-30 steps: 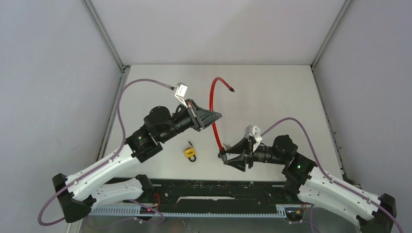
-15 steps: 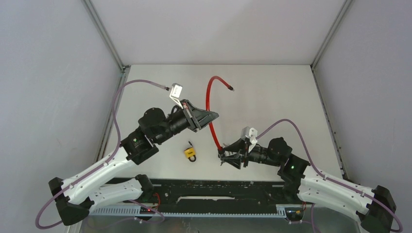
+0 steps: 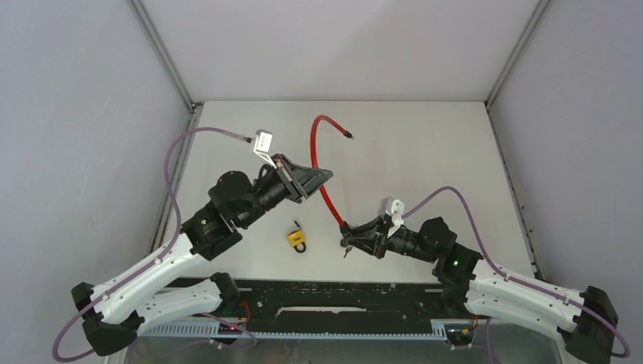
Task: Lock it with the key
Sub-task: Lock the lock.
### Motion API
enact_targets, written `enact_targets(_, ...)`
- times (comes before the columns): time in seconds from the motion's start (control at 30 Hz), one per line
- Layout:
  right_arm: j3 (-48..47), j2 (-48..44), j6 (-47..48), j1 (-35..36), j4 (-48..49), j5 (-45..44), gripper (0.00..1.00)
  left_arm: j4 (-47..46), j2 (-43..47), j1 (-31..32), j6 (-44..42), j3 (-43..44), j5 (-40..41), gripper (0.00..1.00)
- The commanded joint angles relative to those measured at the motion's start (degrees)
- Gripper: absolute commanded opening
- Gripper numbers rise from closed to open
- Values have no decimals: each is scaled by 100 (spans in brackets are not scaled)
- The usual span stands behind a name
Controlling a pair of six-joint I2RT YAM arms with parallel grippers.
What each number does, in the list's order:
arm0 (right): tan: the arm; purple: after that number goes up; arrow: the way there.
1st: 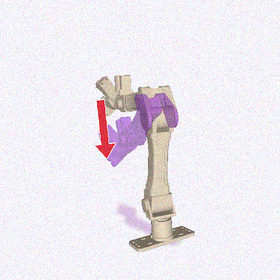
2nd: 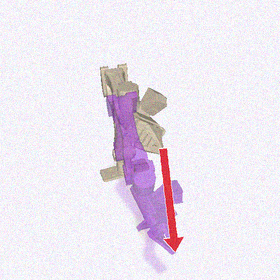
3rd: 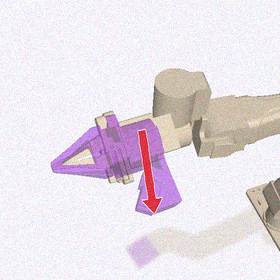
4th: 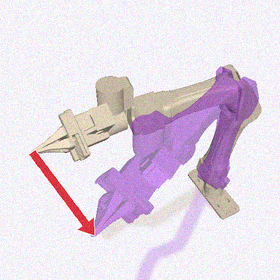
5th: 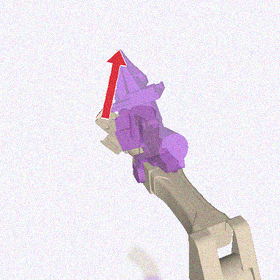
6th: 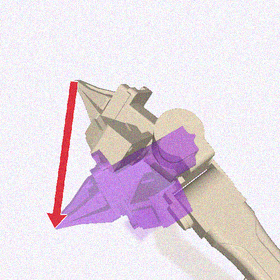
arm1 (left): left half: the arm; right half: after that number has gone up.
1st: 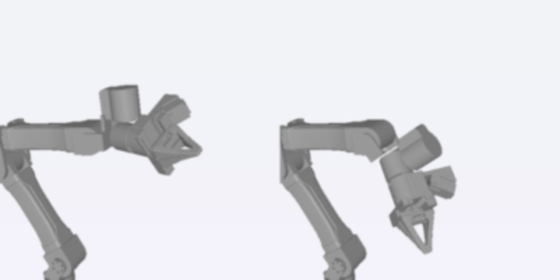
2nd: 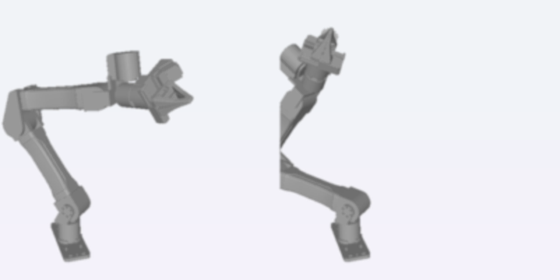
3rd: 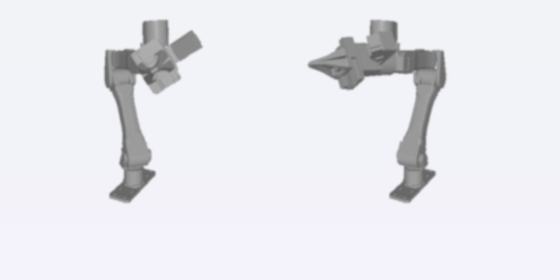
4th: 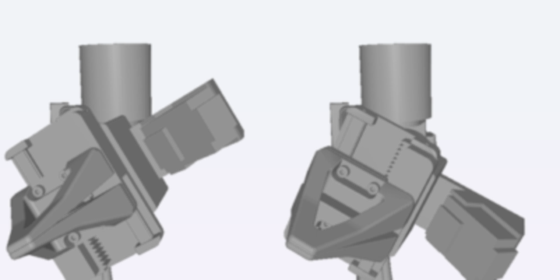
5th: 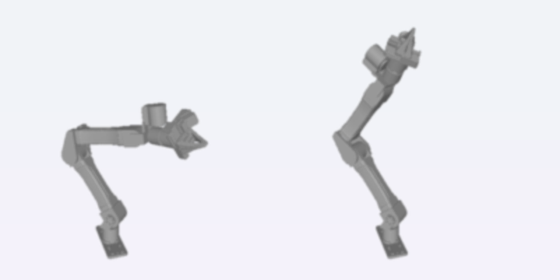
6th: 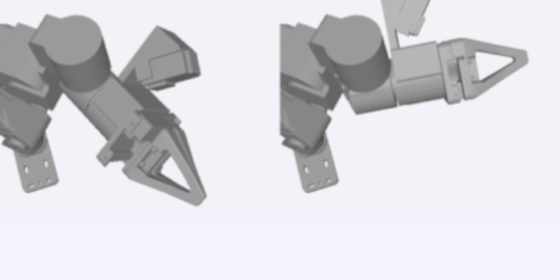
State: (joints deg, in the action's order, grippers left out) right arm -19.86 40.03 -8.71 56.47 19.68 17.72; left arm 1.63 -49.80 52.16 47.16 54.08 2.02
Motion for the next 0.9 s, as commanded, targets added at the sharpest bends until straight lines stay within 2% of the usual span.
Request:
enact_targets(0.0,-290,-203,362,289,-156,-1887,0,185,308,13,178,285,915,0)
enact_targets(0.17,-941,198,1593,1049,-327,-4745,0,899,437,13,595,266,2029,0)
enact_targets(0.3,-1375,1189,3327,1409,663,-6564,0,1445,437,13,899,338,2461,0)
enact_targets(0.33,-1462,1382,3634,1471,1064,-6871,0,1532,429,13,954,356,2496,0)
enact_targets(0.43,-1623,2277,5546,1651,2651,-7545,0,1680,412,14,1038,384,2536,0)
enact_targets(0.5,-1686,2935,7006,1733,4277,-7921,0,1744,439,16,1086,376,2567,0)
enact_targets(0.57,-1756,3661,8786,1793,6319,-8082,0,1783,477,16,1094,365,2604,0)
enact_targets(0.6,-1868,3942,9303,1818,6680,-8144,0,1793,498,15,1094,355,2611,0)
enact_targets(0.67,-1941,4176,9509,1880,6733,-8104,0,1803,538,14,1086,336,2616,0)
enact_targets(0.87,-1969,4226,9185,2195,6699,-8143,0,1811,641,13,1059,262,2654,0)
